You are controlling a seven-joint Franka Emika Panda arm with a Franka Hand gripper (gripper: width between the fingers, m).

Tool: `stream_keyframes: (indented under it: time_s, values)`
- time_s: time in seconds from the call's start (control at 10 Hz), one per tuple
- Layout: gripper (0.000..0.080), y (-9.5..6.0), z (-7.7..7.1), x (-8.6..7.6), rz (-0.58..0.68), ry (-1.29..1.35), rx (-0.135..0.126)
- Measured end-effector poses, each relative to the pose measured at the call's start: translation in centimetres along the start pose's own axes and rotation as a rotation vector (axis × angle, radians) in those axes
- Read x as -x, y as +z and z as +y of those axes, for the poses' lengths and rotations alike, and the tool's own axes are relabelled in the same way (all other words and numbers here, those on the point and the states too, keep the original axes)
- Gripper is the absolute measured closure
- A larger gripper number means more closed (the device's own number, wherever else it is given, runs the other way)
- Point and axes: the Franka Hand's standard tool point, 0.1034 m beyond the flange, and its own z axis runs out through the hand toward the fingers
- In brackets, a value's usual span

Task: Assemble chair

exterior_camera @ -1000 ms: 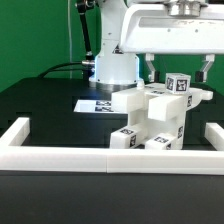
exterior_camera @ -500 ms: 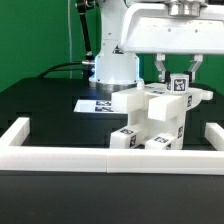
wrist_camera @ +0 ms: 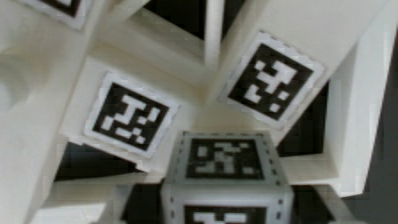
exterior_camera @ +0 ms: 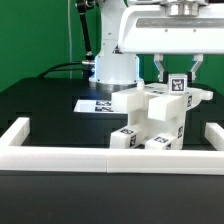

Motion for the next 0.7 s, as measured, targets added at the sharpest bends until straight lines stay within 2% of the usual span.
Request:
stream_keyframes:
  time_s: [0.7]
  values:
    - [0.0512, 0.0, -0.15, 0.06, -0.004, 0.407, -0.012]
